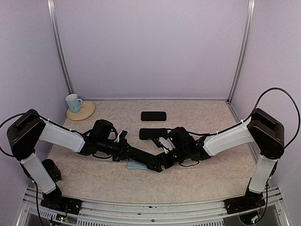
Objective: Put the phone into the phone case
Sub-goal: Install the phone into the phone case, then pass from the left arm to the right
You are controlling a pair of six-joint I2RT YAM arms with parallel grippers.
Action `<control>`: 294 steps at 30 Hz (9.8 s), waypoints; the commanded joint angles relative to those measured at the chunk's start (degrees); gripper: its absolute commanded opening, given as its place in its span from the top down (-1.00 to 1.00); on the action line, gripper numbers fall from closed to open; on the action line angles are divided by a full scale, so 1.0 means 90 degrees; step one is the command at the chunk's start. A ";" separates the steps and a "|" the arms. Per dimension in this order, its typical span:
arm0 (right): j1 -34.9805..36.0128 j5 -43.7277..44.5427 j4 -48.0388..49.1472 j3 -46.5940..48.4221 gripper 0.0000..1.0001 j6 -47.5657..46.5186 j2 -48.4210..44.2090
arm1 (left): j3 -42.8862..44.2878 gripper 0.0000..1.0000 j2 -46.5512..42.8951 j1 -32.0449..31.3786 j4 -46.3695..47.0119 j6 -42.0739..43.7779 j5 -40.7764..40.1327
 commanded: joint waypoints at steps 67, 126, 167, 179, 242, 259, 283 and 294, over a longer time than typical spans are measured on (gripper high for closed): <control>0.0340 0.0006 -0.0366 0.0214 -0.99 -0.0342 0.0064 | -0.0281 1.00 -0.0612 -0.0463 -0.1044 -0.0793 -0.0824; 0.0521 -0.0758 0.0335 0.0933 -0.99 -0.0855 0.0478 | -0.0476 1.00 0.0777 -0.1151 0.1083 -0.0432 0.0305; -0.0396 -0.1327 -0.0040 -0.0005 -0.99 -0.0460 -0.1034 | -0.1105 1.00 -0.0349 -0.0620 0.1836 -0.0287 0.0236; -0.0806 -0.1267 -0.0045 -0.0407 -0.99 -0.0278 -0.1159 | -0.1223 1.00 -0.0619 -0.0555 0.2392 -0.0388 0.0234; -0.0934 -0.3800 0.2793 -0.0935 0.48 0.1408 -0.0875 | -0.1178 1.00 -0.1202 -0.0463 0.3328 -0.0337 0.0156; -0.0938 -0.3930 0.2880 -0.0938 0.82 0.1426 -0.0875 | -0.1318 0.77 -0.1266 -0.0324 0.3272 -0.0310 0.0139; -0.1035 -0.4008 0.2782 -0.0948 1.00 0.1381 -0.0999 | -0.1409 0.48 -0.2322 0.0161 0.1886 0.0272 -0.0114; -0.1080 -0.4063 0.2842 -0.1045 1.00 0.1328 -0.1104 | -0.1448 0.19 -0.2798 0.0487 0.1282 0.0651 -0.0201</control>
